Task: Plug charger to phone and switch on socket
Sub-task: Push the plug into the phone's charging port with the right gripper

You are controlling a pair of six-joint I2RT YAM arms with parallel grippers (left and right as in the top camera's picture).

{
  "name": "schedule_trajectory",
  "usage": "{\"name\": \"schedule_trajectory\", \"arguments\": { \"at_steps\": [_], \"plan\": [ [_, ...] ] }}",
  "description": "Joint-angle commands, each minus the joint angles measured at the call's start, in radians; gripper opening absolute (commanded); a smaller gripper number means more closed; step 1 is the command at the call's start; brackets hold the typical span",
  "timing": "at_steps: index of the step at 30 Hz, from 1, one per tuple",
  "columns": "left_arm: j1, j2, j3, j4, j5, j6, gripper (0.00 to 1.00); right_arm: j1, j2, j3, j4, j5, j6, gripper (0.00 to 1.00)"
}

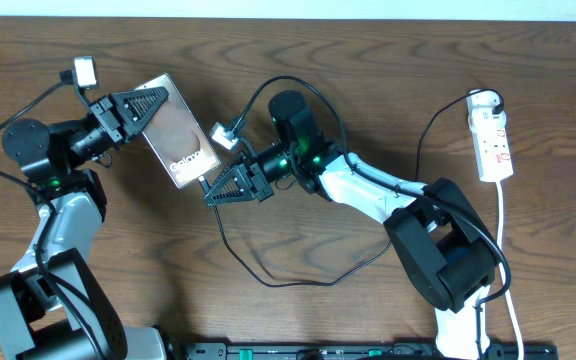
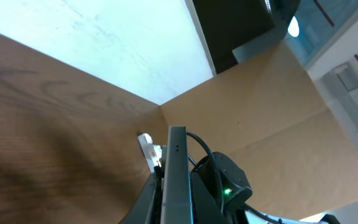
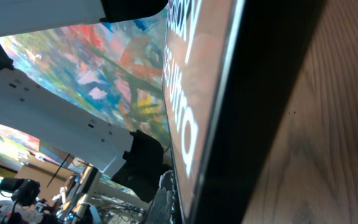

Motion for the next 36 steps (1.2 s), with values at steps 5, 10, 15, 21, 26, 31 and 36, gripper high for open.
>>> {"name": "schedule_trajectory", "arguments": {
  "at_steps": [5, 10, 15, 21, 26, 31, 36],
  "plan": [
    [-0.009, -0.017, 0.01, 0.031, 0.122, -0.008, 0.07, -0.01, 0.001, 0.013, 0.014, 0.053, 0.034, 0.01],
    [-0.009, -0.017, 0.01, 0.031, 0.132, -0.007, 0.07, -0.014, 0.001, 0.013, 0.014, 0.053, 0.048, 0.01],
    [-0.009, -0.017, 0.01, 0.035, 0.139, -0.003, 0.07, -0.022, 0.001, 0.013, 0.014, 0.054, 0.071, 0.01],
    [-0.009, -0.017, 0.01, 0.035, 0.161, 0.002, 0.07, -0.028, 0.001, 0.013, 0.019, 0.053, 0.078, 0.01],
    [-0.009, -0.017, 0.01, 0.034, 0.161, 0.0, 0.08, -0.028, 0.001, 0.013, 0.036, 0.054, 0.086, 0.01],
    [-0.009, -0.017, 0.01, 0.034, 0.159, 0.0, 0.07, -0.028, 0.001, 0.013, 0.053, 0.073, 0.094, 0.01],
    [-0.009, -0.017, 0.01, 0.034, 0.156, 0.0, 0.08, -0.028, 0.001, 0.013, 0.063, 0.076, 0.097, 0.01]
  ]
}}
